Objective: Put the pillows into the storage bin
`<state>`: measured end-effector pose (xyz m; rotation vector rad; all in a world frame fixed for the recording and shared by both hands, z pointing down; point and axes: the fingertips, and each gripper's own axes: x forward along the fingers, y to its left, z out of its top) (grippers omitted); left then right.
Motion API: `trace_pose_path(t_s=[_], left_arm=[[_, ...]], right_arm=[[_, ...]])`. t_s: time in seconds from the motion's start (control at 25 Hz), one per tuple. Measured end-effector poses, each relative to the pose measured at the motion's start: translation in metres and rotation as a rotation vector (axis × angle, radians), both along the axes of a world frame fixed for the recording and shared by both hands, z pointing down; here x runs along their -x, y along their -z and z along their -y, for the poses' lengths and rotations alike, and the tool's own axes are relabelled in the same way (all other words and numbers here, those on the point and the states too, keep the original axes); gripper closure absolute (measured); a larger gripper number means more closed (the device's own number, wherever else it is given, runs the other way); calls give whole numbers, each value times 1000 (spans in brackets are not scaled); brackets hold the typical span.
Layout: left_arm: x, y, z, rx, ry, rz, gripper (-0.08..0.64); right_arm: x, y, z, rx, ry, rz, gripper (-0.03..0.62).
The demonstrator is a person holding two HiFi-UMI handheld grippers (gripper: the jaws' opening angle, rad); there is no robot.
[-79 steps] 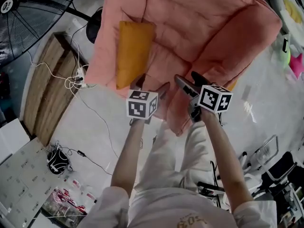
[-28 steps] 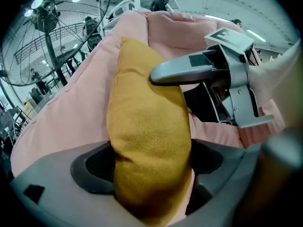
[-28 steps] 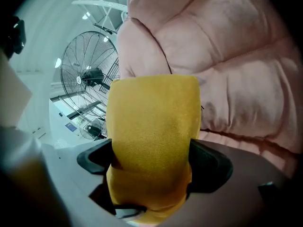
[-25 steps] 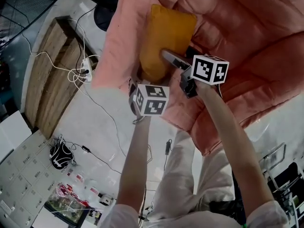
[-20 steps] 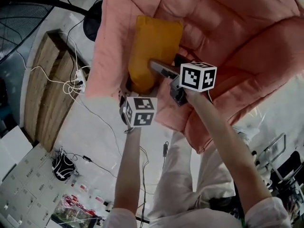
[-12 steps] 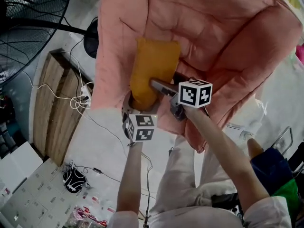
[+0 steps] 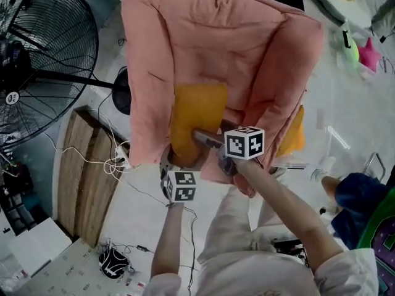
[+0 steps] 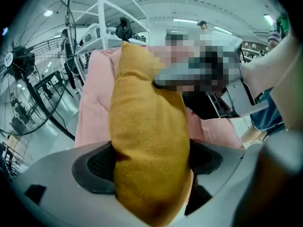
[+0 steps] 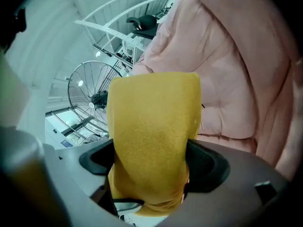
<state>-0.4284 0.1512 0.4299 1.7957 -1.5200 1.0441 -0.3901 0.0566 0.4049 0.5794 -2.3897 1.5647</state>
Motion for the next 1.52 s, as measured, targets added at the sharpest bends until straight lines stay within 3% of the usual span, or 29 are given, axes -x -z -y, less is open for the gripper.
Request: trace_pose_path(t_s=[0.6,1.0,1.52], left_arm=[[-107,86,15,-52,-168,-46,95],[-178,110,10,-42,-263,-109,103],[-289,107,19,10,-397,-201,112]], right_arm=[[-122,88,7,-41,-137,-22,127],[-200,112,-4,-38,-235,-39,133],[-321,110,-1,-13,-410,-99,138]])
